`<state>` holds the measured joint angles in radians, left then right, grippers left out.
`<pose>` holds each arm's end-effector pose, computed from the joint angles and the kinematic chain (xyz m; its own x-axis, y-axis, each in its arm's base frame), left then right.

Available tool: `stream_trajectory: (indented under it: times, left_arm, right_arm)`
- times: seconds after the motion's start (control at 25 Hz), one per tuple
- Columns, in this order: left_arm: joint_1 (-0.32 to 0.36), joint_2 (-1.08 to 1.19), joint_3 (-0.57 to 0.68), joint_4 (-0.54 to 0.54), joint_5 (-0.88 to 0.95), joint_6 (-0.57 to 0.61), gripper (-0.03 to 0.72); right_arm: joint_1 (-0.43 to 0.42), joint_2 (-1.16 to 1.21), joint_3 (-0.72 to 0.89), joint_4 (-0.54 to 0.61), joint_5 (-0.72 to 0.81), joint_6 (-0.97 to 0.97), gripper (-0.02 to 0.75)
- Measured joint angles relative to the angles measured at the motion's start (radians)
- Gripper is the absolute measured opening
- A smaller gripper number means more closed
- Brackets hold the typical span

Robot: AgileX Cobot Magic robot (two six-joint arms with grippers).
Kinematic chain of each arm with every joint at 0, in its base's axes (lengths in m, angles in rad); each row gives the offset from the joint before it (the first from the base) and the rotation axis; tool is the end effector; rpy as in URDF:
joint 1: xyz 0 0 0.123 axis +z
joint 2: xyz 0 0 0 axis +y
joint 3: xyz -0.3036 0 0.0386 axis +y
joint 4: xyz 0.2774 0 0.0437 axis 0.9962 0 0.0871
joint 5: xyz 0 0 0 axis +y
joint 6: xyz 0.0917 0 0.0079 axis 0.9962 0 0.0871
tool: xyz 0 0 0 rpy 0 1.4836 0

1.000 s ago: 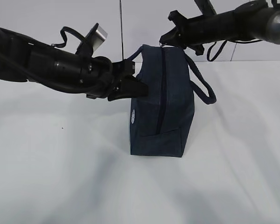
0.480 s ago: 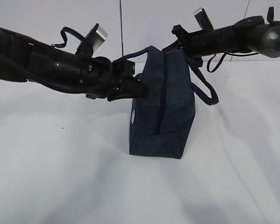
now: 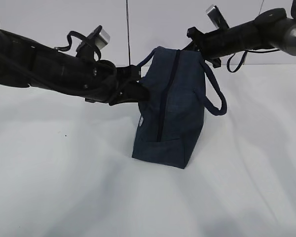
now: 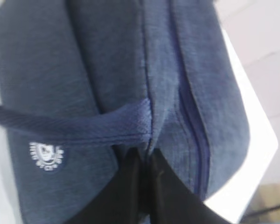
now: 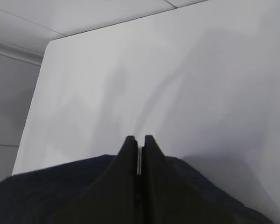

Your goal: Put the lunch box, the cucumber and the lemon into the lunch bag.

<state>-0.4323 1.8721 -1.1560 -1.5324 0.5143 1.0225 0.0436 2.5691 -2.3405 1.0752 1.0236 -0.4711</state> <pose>0.3702 -0.2208 0.2038 -0.8293 -0.0807 -0.5529 0.3647 0.6714 -0.6451 0.5946 0.0952 0.1910 -0.8483 0.1552 -0.5063 -0.3163 0.6183 0.7195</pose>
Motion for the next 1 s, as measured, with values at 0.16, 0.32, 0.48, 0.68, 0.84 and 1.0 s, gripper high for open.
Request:
stream_trajectory:
  times: [0.16, 0.32, 0.48, 0.68, 0.84, 1.0]
  left_arm:
    - [0.000, 0.000, 0.000, 0.000, -0.110, 0.000, -0.005]
    - [0.000, 0.000, -0.002, -0.004, -0.279, 0.002, -0.005]
    - [0.000, 0.000, -0.035, -0.010, -0.449, 0.005, -0.005]
    - [0.000, 0.015, -0.099, -0.008, -0.575, 0.006, -0.005]
    - [0.000, 0.046, -0.174, 0.073, -0.594, 0.007, -0.005]
    - [0.000, 0.105, -0.260, 0.107, -0.599, 0.007, -0.005]
  right_arm:
    - [-0.018, 0.000, -0.044, -0.036, 0.088, -0.001, 0.007]
    - [-0.032, 0.000, -0.084, -0.086, 0.171, -0.004, 0.007]
    - [-0.034, 0.000, -0.089, -0.092, 0.187, -0.004, 0.007]
    - [-0.034, 0.000, -0.089, -0.081, 0.191, -0.004, 0.007]
    - [-0.034, 0.000, -0.089, -0.075, 0.191, -0.004, 0.007]
    - [-0.034, 0.000, -0.089, -0.048, 0.192, -0.004, 0.007]
